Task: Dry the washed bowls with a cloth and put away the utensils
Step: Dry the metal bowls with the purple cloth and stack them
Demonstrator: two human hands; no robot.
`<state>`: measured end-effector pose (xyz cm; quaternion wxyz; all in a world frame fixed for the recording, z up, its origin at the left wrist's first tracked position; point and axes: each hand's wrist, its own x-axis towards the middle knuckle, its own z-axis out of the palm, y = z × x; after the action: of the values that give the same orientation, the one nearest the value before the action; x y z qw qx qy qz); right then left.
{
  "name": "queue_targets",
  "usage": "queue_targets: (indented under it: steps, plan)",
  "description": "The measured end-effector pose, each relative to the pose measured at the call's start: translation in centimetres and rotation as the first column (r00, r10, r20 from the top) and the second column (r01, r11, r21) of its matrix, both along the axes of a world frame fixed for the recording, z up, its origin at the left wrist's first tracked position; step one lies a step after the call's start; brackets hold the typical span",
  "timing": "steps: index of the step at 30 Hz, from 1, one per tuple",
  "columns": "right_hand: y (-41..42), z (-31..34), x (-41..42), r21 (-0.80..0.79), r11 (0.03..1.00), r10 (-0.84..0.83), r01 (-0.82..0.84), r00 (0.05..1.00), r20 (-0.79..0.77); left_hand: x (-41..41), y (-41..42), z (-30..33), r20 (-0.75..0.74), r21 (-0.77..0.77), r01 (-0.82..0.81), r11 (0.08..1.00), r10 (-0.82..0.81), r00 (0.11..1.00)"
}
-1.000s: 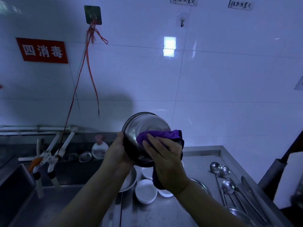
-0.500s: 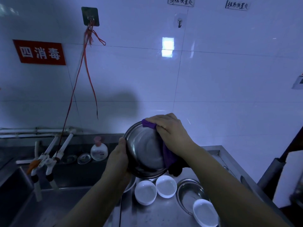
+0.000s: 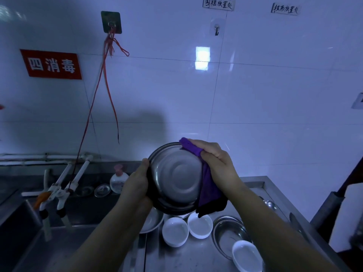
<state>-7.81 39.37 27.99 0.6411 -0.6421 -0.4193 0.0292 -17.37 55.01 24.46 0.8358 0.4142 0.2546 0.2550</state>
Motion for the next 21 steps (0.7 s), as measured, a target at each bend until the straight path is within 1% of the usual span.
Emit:
queue_targets:
  steps: [2,3,6,8,10,13,16,19,21]
  plan:
    - [-0.2,-0.9,-0.6,0.109,0.994,0.006,-0.002,0.999,-0.035,-0.1,-0.1,0.0,0.036,-0.064,0.049,0.997,-0.046,0.998]
    - [-0.3,-1.4,-0.8,0.143,0.989,-0.020,0.025,0.999,-0.037,-0.2,-0.3,0.1,0.048,-0.092,0.064,0.994,-0.060,0.997]
    - [-0.1,-2.8,-1.6,0.186,0.961,-0.213,0.204,0.977,0.031,-0.1,-0.8,0.7,0.072,-0.190,0.050,0.981,-0.036,0.997]
    - [0.2,-3.6,-2.4,0.210,0.916,-0.369,0.341,0.923,0.108,0.0,-1.3,1.2,0.091,-0.272,0.050,0.961,-0.026,0.995]
    - [0.7,-4.4,-3.3,0.238,0.861,-0.495,0.450,0.849,0.185,0.0,-1.9,1.6,0.122,-0.354,0.097,0.930,-0.058,0.991]
    - [1.1,-5.5,-4.0,0.250,0.803,-0.591,0.542,0.781,0.203,-0.2,-2.6,1.8,0.205,-0.437,0.224,0.871,-0.146,0.968]
    - [1.0,-6.6,-4.3,0.228,0.768,-0.639,0.598,0.690,0.341,-0.5,-2.8,1.8,0.265,-0.421,0.303,0.855,-0.203,0.942]
    - [0.8,-6.5,-4.0,0.229,0.764,-0.627,0.603,0.611,0.483,-0.9,-3.0,1.4,0.218,-0.351,0.278,0.894,-0.211,0.953]
    - [0.9,-5.3,-3.4,0.202,0.789,-0.570,0.580,0.568,0.594,-1.1,-3.2,1.2,0.196,-0.301,0.264,0.916,-0.212,0.957]
